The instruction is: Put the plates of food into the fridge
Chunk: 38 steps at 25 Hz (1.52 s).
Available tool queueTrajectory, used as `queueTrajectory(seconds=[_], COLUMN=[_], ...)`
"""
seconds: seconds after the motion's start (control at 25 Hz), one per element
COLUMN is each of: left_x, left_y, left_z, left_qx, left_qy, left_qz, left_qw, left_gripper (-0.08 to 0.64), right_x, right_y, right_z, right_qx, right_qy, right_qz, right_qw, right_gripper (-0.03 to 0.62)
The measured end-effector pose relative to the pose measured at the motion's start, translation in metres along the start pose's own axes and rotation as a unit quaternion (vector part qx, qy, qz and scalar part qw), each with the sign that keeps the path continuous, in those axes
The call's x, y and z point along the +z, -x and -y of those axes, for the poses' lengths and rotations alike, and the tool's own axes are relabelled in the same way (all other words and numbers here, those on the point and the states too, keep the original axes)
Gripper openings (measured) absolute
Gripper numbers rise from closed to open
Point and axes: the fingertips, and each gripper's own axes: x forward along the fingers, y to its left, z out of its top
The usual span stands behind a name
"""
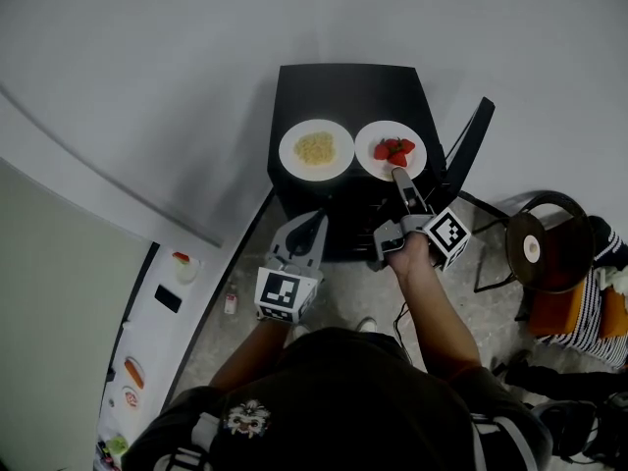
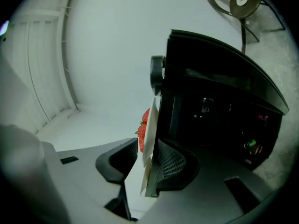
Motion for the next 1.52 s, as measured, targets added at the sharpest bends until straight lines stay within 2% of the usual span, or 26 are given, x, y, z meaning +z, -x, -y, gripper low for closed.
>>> queueTrajectory(seconds=[0.12, 0.44, 0.96, 1.4, 1.52], left_x=[-0.007, -0.005, -0.008, -0.019, -0.021], left_y=[0.005, 0.003, 0.002, -0.022, -0.007], left_z=[-0.006, -0.015, -0.014, -0.028, -0.013], left_qx=[0.018, 0.028, 0.028, 0.025, 0.024], left_qy=[0.019, 0.023, 0.033, 0.053, 0.048], left_qz=[-0.011, -0.007, -0.009, -0.030, -0.027], left_qw=[0.9996, 0.9993, 0.9990, 0.9978, 0.9982], left_gripper=[0.028, 0.028, 0.028, 0.028, 0.028], right_x=[0.001, 0.005, 0.003, 0.003, -0.003], right_y=[0.003, 0.003, 0.014, 0.015, 0.045], right_z=[0.004, 0.013, -0.003, 0.012, 0.012], right_qx=[-0.007, -0.024, -0.005, -0.024, -0.019], right_qy=[-0.021, -0.034, -0.013, -0.011, -0.008], right_qz=[0.012, 0.026, 0.024, 0.010, 0.008], right_qw=[1.000, 0.999, 1.000, 1.000, 1.000], right_gripper=[0.101, 0.043, 0.032, 0.032, 0.032])
